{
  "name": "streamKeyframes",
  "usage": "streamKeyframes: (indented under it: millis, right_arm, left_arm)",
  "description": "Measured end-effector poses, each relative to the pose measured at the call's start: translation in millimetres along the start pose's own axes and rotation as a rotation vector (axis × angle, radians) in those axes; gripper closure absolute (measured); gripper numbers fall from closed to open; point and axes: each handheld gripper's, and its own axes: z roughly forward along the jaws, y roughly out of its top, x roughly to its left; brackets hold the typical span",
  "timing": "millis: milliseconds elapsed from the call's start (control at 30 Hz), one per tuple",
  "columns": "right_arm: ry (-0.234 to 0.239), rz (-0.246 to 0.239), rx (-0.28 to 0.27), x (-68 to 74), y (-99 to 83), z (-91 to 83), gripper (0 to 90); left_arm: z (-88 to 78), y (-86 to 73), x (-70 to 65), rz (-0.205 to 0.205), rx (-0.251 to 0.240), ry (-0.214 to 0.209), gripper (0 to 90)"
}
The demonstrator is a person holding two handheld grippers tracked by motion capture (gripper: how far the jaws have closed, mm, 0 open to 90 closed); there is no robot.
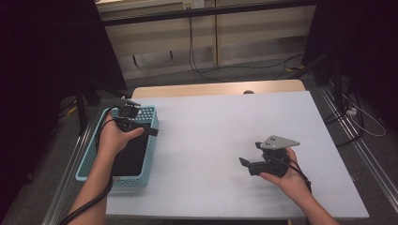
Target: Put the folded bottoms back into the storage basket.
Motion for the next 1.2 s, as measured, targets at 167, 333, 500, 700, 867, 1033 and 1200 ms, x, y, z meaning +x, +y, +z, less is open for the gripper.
streamKeyframes:
  millis: [167,333,500,700,867,1033,1200]
  right_arm:
    - [0.007,0.001,0.001,-2.2,-0.5,-0.7,15.7]
    - [0.006,0.012,0.010,-5.4,-3.3,-3.0,15.5]
    - [0.015,0.017,0.016,-7.0,-4.1,-4.9,15.3]
    - [0.014,0.033,0.022,-10.5,-8.3,-9.6,14.9]
    - [0.013,0.036,0.024,-13.0,-11.1,-13.2,14.7]
    - [0.011,0.045,0.027,-15.5,-14.5,-17.3,14.6]
    - [0.012,0.044,0.036,-16.6,-17.3,-23.2,14.4]
  left_arm:
    - [0.6,3.3,-8.0,0.015,-0.014,-0.014,23.3]
    - [6.1,4.0,-21.3,0.049,-0.021,-0.072,22.0]
    - [12.3,1.9,-31.0,0.073,-0.017,-0.098,21.2]
    - [18.7,-1.4,-40.9,0.108,-0.018,-0.118,19.7]
    - [24.0,-4.5,-47.5,0.127,-0.019,-0.129,19.2]
    - [29.6,-8.0,-54.3,0.135,-0.026,-0.138,18.4]
    - [32.9,-14.8,-66.4,0.165,-0.033,-0.156,17.1]
